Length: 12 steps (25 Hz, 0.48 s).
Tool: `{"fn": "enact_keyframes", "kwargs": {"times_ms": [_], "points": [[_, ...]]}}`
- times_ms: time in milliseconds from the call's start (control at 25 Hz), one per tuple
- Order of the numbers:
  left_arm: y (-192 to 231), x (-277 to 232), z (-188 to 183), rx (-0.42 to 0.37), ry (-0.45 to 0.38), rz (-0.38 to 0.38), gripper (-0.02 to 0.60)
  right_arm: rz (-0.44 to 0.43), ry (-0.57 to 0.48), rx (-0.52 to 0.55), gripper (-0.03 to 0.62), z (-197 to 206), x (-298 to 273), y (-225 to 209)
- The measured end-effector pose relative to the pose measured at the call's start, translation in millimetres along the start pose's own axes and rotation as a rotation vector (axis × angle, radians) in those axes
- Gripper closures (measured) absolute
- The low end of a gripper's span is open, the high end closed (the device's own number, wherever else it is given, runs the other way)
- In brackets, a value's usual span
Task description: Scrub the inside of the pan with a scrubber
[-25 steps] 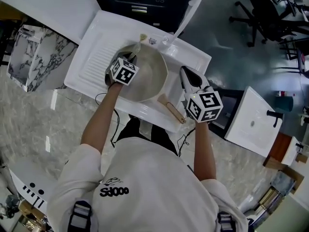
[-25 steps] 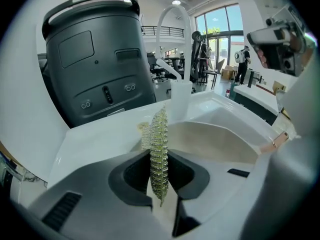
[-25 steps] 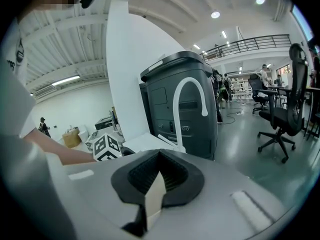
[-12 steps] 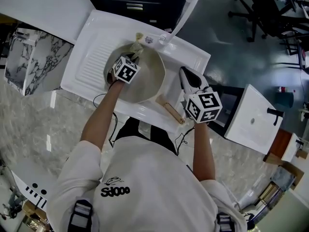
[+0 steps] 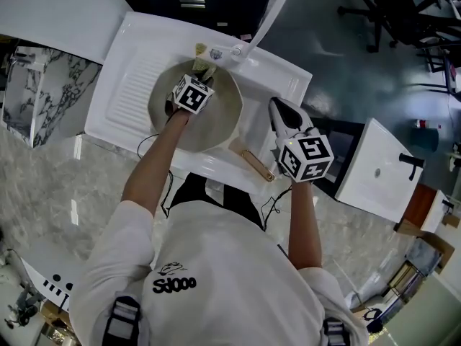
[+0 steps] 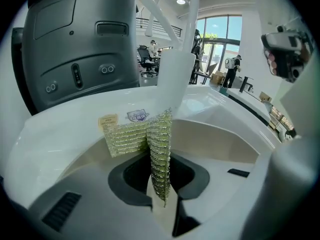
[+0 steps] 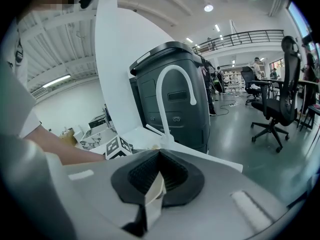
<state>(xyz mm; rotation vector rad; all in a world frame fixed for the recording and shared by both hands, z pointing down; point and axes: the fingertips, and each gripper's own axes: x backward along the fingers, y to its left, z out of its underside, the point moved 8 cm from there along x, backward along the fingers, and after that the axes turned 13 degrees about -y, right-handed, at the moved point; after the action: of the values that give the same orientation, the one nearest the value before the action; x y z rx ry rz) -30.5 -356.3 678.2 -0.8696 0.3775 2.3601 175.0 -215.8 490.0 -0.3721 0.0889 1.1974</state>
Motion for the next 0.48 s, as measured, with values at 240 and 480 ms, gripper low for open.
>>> {"fn": "enact_keyframes", "kwargs": {"times_ms": [240,480], "points": [[-24,-10,-6,-0.035,-0.024,0.1,0.511,0.01,-0.004,-0.005,0.585,0,1,-2],[-44,-14,-8,-0.045,-0.046,0.189,0.509,0.014,-0.01,-0.004,0.585,-2,5,0]]}}
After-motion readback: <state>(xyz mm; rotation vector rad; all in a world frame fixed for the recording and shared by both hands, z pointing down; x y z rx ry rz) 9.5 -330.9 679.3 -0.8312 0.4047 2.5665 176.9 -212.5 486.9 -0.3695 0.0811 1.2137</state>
